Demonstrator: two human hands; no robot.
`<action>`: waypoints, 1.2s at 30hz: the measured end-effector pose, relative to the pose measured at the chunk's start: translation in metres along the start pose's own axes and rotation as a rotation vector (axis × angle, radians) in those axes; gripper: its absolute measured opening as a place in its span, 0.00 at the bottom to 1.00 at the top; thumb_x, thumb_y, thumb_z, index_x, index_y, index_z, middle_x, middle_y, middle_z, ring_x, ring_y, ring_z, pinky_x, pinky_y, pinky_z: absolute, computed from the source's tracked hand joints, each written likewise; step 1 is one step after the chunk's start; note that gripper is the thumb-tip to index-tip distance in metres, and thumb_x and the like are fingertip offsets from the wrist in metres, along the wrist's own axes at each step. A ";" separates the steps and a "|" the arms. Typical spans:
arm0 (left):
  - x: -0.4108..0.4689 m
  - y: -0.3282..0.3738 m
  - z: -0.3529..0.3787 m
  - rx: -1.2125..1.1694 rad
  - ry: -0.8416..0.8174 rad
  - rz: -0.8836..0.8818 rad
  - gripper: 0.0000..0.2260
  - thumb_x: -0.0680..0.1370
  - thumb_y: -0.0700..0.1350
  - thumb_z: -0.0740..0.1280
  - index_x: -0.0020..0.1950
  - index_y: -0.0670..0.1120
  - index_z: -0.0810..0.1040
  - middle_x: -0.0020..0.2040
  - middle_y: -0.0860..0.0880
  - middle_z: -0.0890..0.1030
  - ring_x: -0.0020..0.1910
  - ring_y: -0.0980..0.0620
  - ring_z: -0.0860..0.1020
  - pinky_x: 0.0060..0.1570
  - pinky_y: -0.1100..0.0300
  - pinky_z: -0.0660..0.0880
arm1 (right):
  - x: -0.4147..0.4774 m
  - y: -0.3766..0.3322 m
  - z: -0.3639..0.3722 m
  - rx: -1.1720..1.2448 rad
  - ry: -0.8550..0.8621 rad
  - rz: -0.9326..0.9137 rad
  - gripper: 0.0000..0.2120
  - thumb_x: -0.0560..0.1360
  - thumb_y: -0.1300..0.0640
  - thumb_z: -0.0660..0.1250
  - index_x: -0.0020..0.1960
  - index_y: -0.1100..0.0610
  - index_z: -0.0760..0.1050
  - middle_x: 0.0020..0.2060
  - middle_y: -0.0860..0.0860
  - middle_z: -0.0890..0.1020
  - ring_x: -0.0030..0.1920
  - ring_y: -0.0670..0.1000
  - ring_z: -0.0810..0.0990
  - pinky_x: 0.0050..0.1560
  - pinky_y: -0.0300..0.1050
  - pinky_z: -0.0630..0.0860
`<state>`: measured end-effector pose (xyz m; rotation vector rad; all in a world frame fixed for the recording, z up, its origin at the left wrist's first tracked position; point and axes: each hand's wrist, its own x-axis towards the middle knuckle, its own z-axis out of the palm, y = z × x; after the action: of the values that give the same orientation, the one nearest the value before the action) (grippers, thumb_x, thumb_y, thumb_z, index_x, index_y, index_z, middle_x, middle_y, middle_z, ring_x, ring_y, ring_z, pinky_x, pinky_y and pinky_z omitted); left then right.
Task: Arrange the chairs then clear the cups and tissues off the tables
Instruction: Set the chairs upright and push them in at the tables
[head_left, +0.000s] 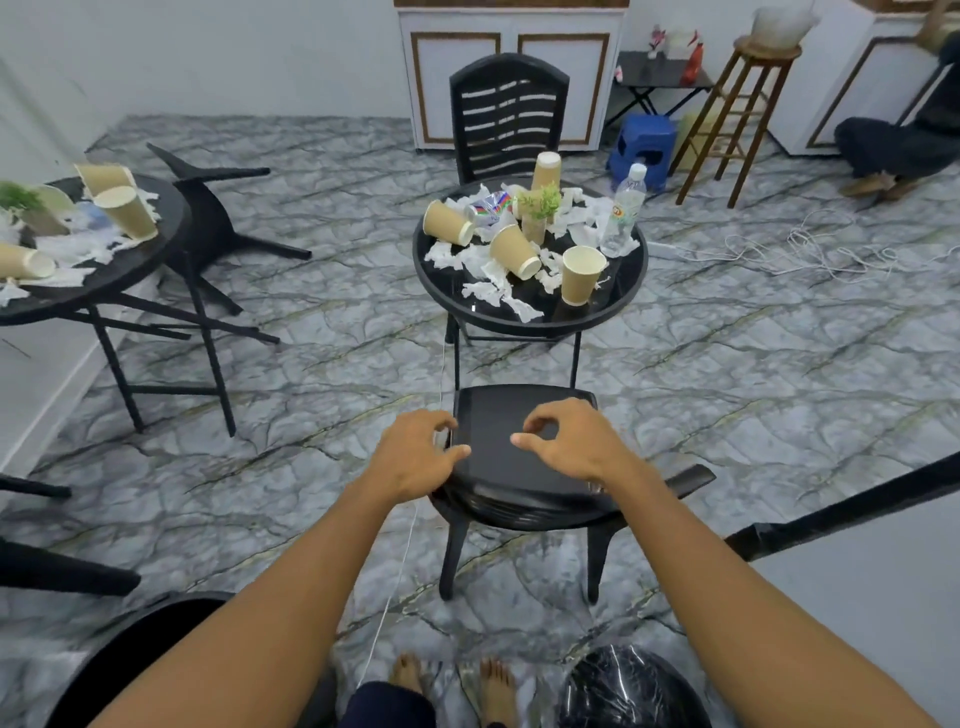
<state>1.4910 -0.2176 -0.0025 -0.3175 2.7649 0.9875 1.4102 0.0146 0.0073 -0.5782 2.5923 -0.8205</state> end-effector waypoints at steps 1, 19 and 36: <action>0.004 -0.007 -0.009 0.016 0.008 -0.008 0.20 0.76 0.56 0.71 0.65 0.50 0.77 0.65 0.51 0.77 0.62 0.50 0.75 0.63 0.51 0.73 | 0.011 -0.012 0.004 -0.018 -0.020 -0.006 0.15 0.72 0.37 0.69 0.49 0.47 0.82 0.48 0.41 0.83 0.53 0.44 0.79 0.58 0.49 0.77; 0.075 -0.198 -0.189 0.106 0.041 -0.198 0.22 0.75 0.55 0.73 0.66 0.50 0.75 0.68 0.47 0.74 0.66 0.47 0.73 0.63 0.51 0.73 | 0.196 -0.226 0.095 -0.188 -0.164 -0.088 0.17 0.76 0.45 0.69 0.60 0.53 0.79 0.58 0.50 0.80 0.60 0.52 0.77 0.58 0.48 0.75; 0.214 -0.241 -0.263 0.212 0.008 -0.239 0.23 0.76 0.54 0.71 0.69 0.48 0.74 0.69 0.46 0.73 0.68 0.46 0.70 0.64 0.52 0.72 | 0.379 -0.254 0.112 -0.140 -0.223 -0.109 0.18 0.76 0.45 0.69 0.61 0.53 0.78 0.58 0.52 0.80 0.59 0.53 0.78 0.60 0.53 0.76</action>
<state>1.3213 -0.5978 0.0000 -0.6005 2.7244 0.6315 1.2068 -0.4087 -0.0042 -0.8094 2.4433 -0.5729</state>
